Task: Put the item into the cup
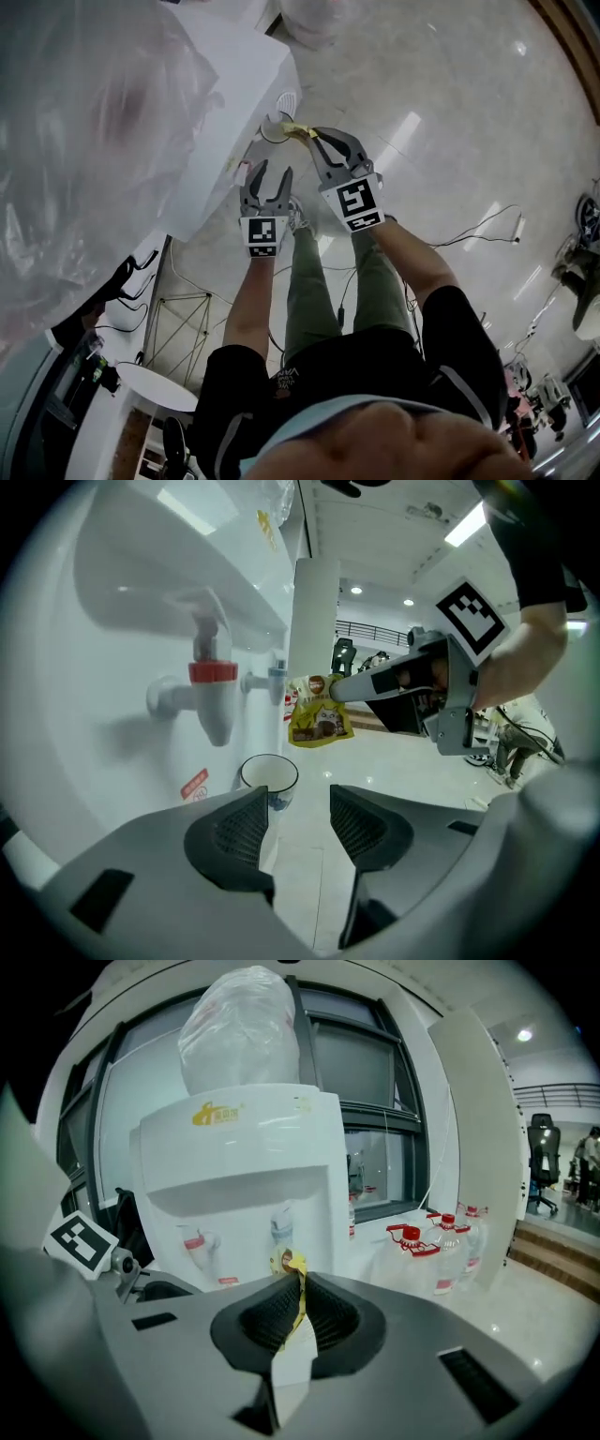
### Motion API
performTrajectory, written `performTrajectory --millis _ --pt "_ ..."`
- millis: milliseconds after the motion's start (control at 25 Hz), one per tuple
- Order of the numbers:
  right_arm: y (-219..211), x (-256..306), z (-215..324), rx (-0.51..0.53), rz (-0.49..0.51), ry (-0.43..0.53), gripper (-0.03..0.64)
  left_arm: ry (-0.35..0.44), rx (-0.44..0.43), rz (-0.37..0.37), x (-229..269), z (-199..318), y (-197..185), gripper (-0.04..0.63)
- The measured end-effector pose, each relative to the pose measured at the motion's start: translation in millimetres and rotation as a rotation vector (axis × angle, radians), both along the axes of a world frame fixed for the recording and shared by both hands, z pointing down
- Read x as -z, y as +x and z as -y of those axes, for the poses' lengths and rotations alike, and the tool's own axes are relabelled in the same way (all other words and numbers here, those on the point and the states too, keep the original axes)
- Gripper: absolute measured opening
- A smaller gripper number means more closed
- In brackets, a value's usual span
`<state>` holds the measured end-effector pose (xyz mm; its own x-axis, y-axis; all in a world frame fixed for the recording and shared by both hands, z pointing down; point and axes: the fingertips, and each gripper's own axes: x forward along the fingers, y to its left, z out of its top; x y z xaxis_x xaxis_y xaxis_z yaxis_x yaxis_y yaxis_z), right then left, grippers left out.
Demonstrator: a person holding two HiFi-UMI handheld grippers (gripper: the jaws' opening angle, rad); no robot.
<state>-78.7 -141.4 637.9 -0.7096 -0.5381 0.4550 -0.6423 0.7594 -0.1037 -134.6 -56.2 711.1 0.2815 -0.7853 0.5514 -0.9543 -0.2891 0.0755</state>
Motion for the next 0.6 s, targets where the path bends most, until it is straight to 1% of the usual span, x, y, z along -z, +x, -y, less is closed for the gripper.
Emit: performTrajectory --millis 160,440,600 --pt "-13 -13 2 0.052 -0.015 0.034 0.052 0.007 -0.001 0.009 -14 12 -3 0.222" --pt "-30 -31 10 0.089 -0.033 0.068 0.052 0.000 -0.022 0.022 -30 24 -8 0.258" --pt "-41 -43 11 0.143 -0.072 0.107 0.052 -0.009 -0.041 0.023 -38 25 -8 0.268"
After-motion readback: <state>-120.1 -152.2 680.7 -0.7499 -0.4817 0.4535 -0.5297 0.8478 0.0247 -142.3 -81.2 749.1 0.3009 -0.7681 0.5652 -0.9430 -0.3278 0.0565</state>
